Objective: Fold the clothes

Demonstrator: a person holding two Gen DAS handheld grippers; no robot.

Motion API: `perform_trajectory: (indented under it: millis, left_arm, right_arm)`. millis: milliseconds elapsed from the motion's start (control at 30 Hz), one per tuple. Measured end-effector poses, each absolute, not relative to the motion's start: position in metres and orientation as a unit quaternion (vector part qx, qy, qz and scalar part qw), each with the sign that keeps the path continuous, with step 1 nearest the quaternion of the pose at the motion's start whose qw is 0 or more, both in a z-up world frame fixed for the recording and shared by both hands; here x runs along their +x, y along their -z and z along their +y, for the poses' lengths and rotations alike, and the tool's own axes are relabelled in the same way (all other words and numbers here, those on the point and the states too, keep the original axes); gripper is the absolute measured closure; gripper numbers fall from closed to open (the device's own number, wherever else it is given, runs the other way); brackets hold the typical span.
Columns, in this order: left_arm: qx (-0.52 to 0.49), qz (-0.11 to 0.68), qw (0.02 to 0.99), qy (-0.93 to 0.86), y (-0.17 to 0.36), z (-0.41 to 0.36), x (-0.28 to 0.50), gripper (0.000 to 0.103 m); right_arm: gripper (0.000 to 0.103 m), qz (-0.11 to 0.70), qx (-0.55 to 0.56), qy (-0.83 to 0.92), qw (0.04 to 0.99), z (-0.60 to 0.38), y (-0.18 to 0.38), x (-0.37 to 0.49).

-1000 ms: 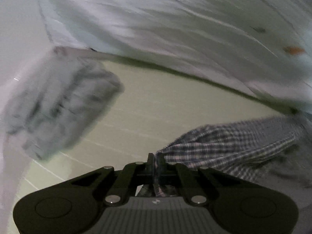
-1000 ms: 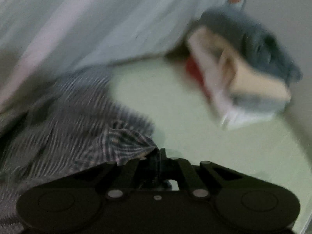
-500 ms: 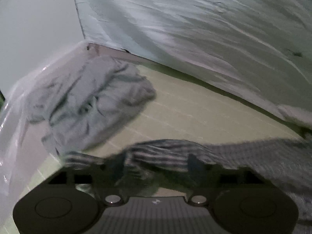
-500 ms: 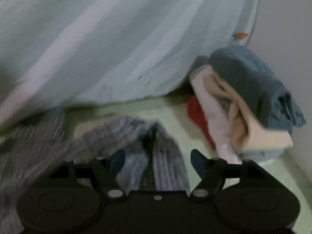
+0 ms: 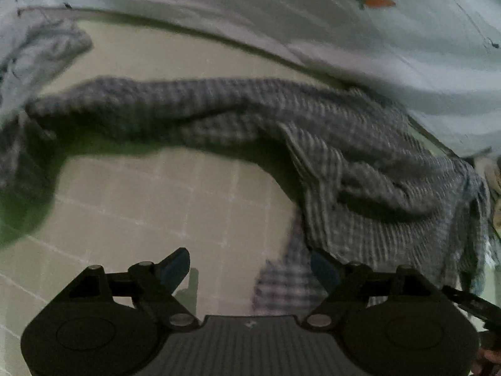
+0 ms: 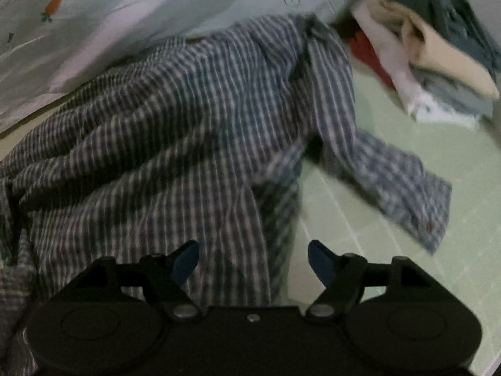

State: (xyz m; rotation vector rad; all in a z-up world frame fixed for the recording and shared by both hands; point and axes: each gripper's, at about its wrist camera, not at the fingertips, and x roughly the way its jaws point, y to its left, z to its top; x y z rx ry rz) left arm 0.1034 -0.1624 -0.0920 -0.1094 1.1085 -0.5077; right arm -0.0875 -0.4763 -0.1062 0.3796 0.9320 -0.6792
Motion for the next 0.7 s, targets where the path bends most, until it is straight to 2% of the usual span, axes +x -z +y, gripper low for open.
perform_trajectory:
  millis: [33, 67, 100, 133, 167, 233, 500, 700]
  left_arm:
    - [-0.056, 0.523, 0.814, 0.245, 0.094, -0.162, 0.101, 0.038]
    - [-0.061, 0.526, 0.811, 0.247, 0.095, -0.162, 0.098, 0.048]
    - [-0.067, 0.53, 0.809, 0.244, 0.096, -0.16, 0.095, 0.069]
    - [-0.073, 0.532, 0.808, 0.241, 0.096, -0.157, 0.092, 0.093]
    - [-0.08, 0.532, 0.809, 0.237, 0.095, -0.152, 0.089, 0.098]
    - [-0.096, 0.524, 0.815, 0.229, 0.093, -0.14, 0.082, 0.103]
    - [-0.133, 0.483, 0.851, 0.159, 0.074, -0.086, 0.047, 0.103]
    - [-0.16, 0.483, 0.857, 0.084, 0.074, -0.037, 0.008, 0.103]
  right_arm:
    - [0.05, 0.44, 0.181, 0.317, 0.82, -0.474, 0.108, -0.092]
    - [0.069, 0.441, 0.185, 0.315, 0.82, -0.471, 0.109, -0.096]
    - [0.086, 0.44, 0.192, 0.31, 0.821, -0.469, 0.109, -0.101]
    - [0.094, 0.437, 0.199, 0.303, 0.823, -0.469, 0.109, -0.105]
    - [0.102, 0.436, 0.201, 0.3, 0.824, -0.469, 0.107, -0.109]
    - [0.103, 0.433, 0.197, 0.298, 0.828, -0.467, 0.104, -0.115]
    - [0.103, 0.407, 0.222, 0.301, 0.834, -0.474, 0.086, -0.152]
    - [0.103, 0.397, 0.213, 0.319, 0.834, -0.483, 0.074, -0.184]
